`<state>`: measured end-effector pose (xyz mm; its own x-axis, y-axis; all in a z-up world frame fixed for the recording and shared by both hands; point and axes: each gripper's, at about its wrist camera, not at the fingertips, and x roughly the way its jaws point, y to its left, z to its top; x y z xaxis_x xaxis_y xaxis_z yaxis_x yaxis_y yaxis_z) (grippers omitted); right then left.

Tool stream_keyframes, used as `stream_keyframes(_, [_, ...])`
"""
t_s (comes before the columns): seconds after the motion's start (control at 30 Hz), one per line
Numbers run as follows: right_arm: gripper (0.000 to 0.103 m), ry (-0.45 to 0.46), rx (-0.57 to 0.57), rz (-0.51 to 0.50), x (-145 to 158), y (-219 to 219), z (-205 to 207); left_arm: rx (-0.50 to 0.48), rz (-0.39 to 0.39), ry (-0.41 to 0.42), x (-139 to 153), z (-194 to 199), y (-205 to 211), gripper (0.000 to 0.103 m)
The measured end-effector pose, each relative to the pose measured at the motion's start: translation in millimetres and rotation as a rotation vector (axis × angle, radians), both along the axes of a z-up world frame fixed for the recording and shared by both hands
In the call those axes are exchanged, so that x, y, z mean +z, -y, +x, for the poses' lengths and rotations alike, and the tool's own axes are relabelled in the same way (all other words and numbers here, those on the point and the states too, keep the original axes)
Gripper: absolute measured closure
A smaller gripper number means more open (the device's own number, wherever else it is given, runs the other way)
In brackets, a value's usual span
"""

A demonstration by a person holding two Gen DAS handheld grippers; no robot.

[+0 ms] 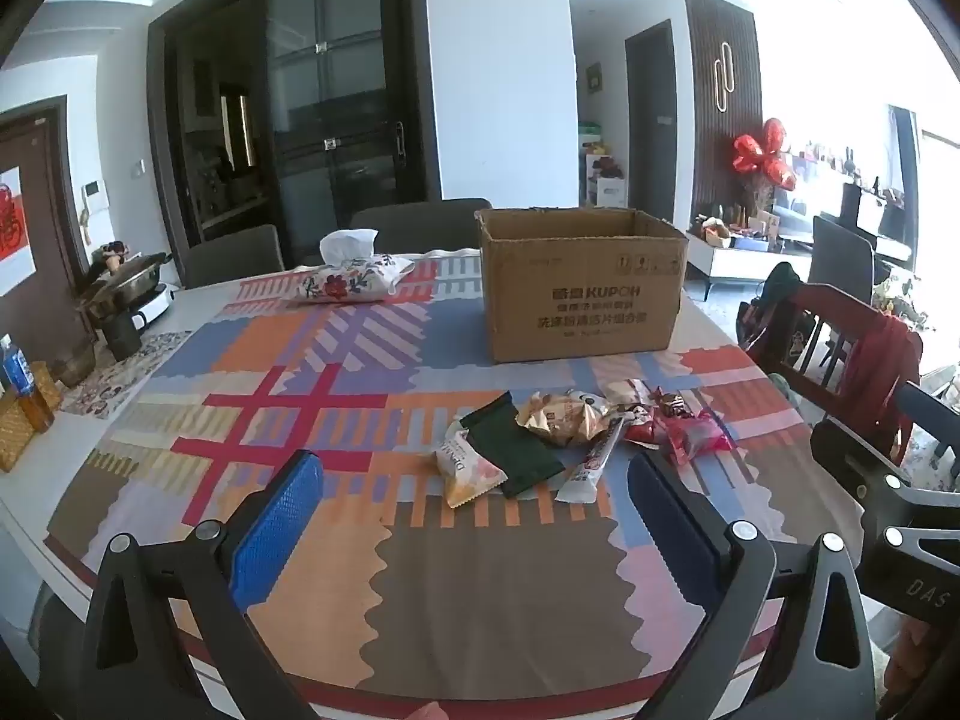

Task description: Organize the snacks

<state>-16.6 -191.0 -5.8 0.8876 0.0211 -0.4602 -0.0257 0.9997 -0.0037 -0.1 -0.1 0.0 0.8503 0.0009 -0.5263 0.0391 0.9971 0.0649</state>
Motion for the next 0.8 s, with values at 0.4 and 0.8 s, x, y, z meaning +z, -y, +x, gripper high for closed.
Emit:
stream_keyframes(0.4, [0.001, 0.001, 0.0, -0.003, -0.1, -1.1, -0.5, 0.002, -0.012, 0.005, 2.8, -1.9, -2.0, 0.0])
stream_keyframes(0.8, [0.001, 0.007, -0.001, -0.005, 1.1, -2.2, -2.0, 0.005, -0.014, 0.016, 5.0, -3.9, -4.9, 0.0])
